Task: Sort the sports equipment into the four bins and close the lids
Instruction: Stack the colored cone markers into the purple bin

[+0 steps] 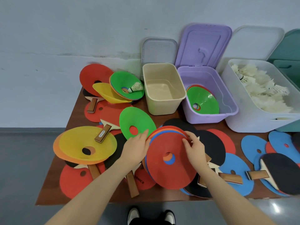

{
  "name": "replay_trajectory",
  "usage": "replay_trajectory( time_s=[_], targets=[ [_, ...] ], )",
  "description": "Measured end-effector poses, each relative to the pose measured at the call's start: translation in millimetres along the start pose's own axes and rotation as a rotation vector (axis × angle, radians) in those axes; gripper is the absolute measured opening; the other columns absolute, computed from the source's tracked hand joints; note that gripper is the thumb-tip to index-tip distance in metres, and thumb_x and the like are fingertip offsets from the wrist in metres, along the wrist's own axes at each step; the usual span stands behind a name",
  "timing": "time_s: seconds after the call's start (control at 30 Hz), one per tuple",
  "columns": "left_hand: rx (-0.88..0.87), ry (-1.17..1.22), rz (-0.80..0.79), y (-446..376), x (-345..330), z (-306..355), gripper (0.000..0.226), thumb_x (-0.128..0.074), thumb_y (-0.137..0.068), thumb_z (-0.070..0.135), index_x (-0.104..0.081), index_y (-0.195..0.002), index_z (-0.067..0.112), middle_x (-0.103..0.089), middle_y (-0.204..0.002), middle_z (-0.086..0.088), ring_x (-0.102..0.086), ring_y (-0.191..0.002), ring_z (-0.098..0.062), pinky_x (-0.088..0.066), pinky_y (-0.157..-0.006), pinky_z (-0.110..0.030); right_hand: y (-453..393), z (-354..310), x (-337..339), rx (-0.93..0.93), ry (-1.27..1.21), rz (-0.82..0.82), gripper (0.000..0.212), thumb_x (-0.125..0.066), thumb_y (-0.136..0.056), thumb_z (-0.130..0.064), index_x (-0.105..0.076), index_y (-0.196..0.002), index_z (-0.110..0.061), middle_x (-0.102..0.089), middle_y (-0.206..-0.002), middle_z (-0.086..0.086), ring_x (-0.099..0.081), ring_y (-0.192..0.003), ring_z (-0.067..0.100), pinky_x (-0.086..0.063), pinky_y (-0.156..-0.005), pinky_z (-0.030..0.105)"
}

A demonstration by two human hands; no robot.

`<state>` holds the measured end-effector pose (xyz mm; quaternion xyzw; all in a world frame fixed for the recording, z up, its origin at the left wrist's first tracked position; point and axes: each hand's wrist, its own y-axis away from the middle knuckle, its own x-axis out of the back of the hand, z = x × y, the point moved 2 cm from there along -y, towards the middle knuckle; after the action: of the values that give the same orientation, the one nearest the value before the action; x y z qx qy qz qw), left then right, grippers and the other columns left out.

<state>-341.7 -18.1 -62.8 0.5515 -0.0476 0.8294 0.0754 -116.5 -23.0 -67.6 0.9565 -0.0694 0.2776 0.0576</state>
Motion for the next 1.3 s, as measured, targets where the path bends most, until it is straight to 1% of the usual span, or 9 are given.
replay_trajectory(
  time_s=[0.2, 0.3, 0.5, 0.67, 0.8, 0.87, 0.97, 1.07, 1.3],
  targets=[
    [-0.064, 0.094, 0.001, 11.4, -10.9, -6.7, 0.061, -0.04, -0.094, 0.048, -0.029, -0.145, 0.017, -0.054, -0.131, -0.004, -0.053, -0.114, -0.024, -0.043, -0.091, -0.036, 9.7, -9.5, -3.5, 0.016, 0.064, 0.088, 0.025, -0.052, -0.094, -0.017, -0.055, -0.117, -0.022, -0.056, -0.084, -0.018, -0.057, -0.079, 0.009, -0.046, -0.076, 0.03],
    [-0.051, 0.041, -0.058, 10.5, -8.6, -4.3, 0.063, -0.048, -0.095, 0.033, -0.018, -0.148, 0.018, -0.052, -0.126, -0.007, -0.052, -0.108, -0.029, -0.042, -0.088, -0.037, 14.8, -15.8, -3.2, 0.029, 0.055, 0.118, 0.025, -0.051, -0.094, -0.017, -0.056, -0.118, -0.026, -0.057, -0.083, -0.017, -0.057, -0.076, 0.003, -0.044, -0.069, 0.02],
    [-0.131, 0.275, 0.207, 2.3, 19.2, 5.6, 0.053, -0.054, -0.09, 0.019, -0.039, -0.141, 0.014, -0.056, -0.098, -0.009, -0.056, -0.081, -0.031, -0.043, -0.065, -0.037, 14.0, -37.8, 16.4, 0.109, -0.014, 0.236, 0.026, -0.056, -0.091, -0.018, -0.062, -0.112, -0.032, -0.064, -0.088, -0.014, -0.058, -0.083, -0.001, -0.04, -0.073, 0.01],
    [-0.16, 0.291, 0.325, -36.4, 46.6, 31.2, 0.052, -0.049, -0.085, 0.022, -0.047, -0.135, 0.01, -0.055, -0.087, -0.011, -0.057, -0.069, -0.033, -0.048, -0.058, -0.04, -17.1, -63.2, 49.4, 0.218, -0.022, 0.299, 0.024, -0.058, -0.09, -0.016, -0.064, -0.111, -0.027, -0.061, -0.078, -0.014, -0.054, -0.067, -0.001, -0.04, -0.065, 0.016],
    [-0.191, 0.21, 0.397, -77.6, 61.3, 61.2, 0.052, -0.042, -0.085, 0.026, -0.048, -0.134, 0.009, -0.057, -0.089, -0.014, -0.057, -0.064, -0.038, -0.05, -0.055, -0.042, -60.6, -73.8, 80.5, 0.29, -0.055, 0.286, 0.024, -0.058, -0.09, -0.012, -0.065, -0.11, -0.024, -0.066, -0.092, -0.013, -0.059, -0.085, 0.002, -0.043, -0.078, 0.012],
    [-0.203, 0.181, 0.419, -102.8, 62.6, 77.2, 0.054, -0.039, -0.084, 0.029, -0.049, -0.133, 0.007, -0.059, -0.089, -0.015, -0.058, -0.066, -0.039, -0.051, -0.056, -0.042, -86.2, -71.3, 97.7, 0.306, -0.083, 0.282, 0.025, -0.057, -0.09, -0.012, -0.065, -0.111, -0.023, -0.067, -0.098, -0.012, -0.06, -0.091, 0.002, -0.045, -0.083, 0.018],
    [-0.206, 0.195, 0.444, -144.4, 59.1, 105.3, 0.053, -0.04, -0.086, 0.028, -0.049, -0.133, 0.005, -0.061, -0.095, -0.019, -0.06, -0.077, -0.039, -0.052, -0.064, -0.044, -126.6, -65.8, 125.3, 0.289, -0.082, 0.309, 0.025, -0.057, -0.09, -0.016, -0.065, -0.111, -0.029, -0.067, -0.092, -0.015, -0.06, -0.082, 0.001, -0.045, -0.077, 0.02],
    [-0.177, 0.175, 0.419, -189.5, 52.0, 135.9, 0.051, -0.043, -0.086, 0.024, -0.048, -0.133, 0.005, -0.06, -0.092, -0.022, -0.059, -0.074, -0.041, -0.05, -0.062, -0.044, -170.6, -61.3, 151.7, 0.31, 0.009, 0.35, 0.024, -0.056, -0.091, -0.019, -0.064, -0.111, -0.027, -0.07, -0.092, -0.006, -0.062, -0.078, 0.013, -0.047, -0.073, 0.03],
    [0.027, 0.109, 0.297, -267.8, 25.9, 167.2, 0.052, -0.044, -0.094, 0.017, -0.031, -0.144, 0.013, -0.05, -0.122, -0.017, -0.054, -0.098, -0.039, -0.044, -0.074, -0.042, -251.9, -42.5, 167.7, 0.365, 0.163, 0.325, 0.026, -0.052, -0.091, -0.013, -0.062, -0.115, -0.017, -0.069, -0.101, 0.005, -0.063, -0.091, 0.029, -0.049, -0.078, 0.041]
  ],
)
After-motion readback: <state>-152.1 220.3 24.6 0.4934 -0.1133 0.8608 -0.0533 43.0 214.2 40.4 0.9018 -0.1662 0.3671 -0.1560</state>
